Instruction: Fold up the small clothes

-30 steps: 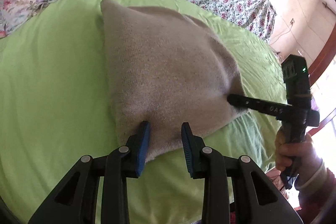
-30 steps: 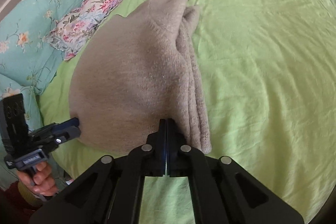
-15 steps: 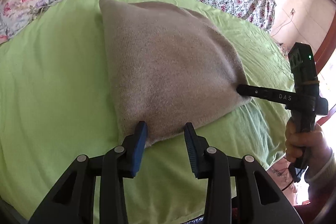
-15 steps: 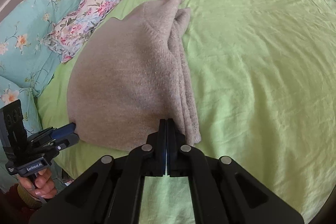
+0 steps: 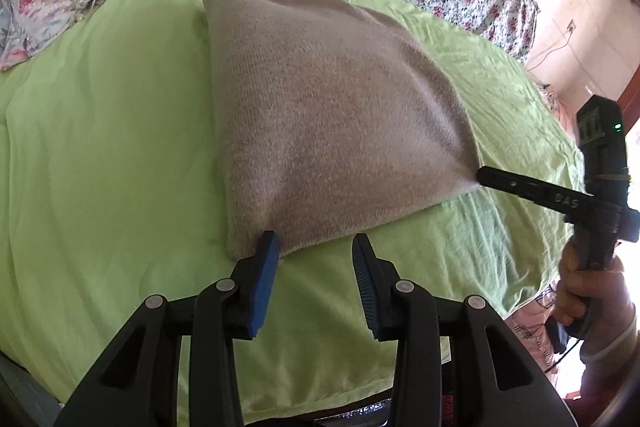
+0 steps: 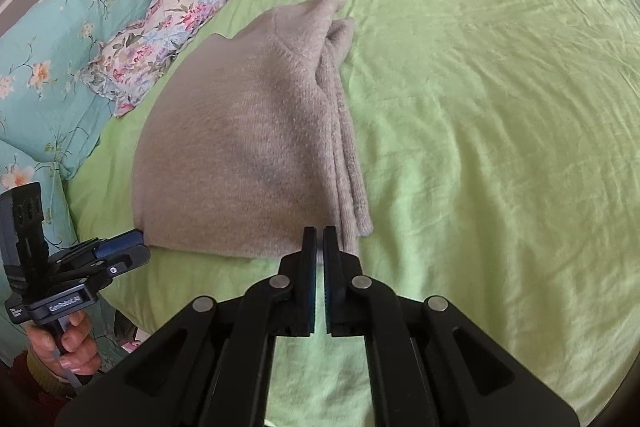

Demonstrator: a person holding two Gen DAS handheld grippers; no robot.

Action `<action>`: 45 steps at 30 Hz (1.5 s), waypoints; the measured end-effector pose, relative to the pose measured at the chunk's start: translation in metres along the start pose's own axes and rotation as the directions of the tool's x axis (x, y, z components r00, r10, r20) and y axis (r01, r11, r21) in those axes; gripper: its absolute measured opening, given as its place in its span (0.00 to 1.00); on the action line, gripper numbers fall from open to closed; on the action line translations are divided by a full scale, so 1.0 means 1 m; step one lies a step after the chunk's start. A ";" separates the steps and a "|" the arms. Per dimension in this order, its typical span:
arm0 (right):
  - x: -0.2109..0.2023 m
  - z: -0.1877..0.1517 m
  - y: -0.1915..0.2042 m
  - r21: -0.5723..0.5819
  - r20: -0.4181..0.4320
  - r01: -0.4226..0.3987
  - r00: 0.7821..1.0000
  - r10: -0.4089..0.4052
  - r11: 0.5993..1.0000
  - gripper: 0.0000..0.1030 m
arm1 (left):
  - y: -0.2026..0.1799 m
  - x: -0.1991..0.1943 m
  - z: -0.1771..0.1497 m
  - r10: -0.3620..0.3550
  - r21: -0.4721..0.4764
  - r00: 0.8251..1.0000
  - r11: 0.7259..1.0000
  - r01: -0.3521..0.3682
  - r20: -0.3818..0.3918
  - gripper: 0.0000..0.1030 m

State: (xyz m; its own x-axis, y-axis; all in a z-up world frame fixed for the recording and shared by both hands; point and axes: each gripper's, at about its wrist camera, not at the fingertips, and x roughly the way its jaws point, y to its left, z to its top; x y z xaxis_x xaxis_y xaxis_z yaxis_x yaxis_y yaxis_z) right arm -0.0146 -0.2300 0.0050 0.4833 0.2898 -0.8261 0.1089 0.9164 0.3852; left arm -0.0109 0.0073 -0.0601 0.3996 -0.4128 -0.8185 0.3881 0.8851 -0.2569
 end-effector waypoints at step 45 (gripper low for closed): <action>0.027 0.098 -0.001 0.052 0.087 -0.083 0.993 0.079 0.995 0.55 | 0.036 -0.028 0.051 0.173 -0.071 0.983 0.983 -0.169 0.061 0.85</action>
State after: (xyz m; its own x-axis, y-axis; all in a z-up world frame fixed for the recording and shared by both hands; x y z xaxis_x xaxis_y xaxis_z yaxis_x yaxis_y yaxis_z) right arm 0.0835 -0.2505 0.0228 0.5643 0.3357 -0.7542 0.1129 0.8736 0.4733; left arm 0.0343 0.0403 -0.0201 0.5109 -0.2654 -0.8176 0.2546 0.9552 -0.1510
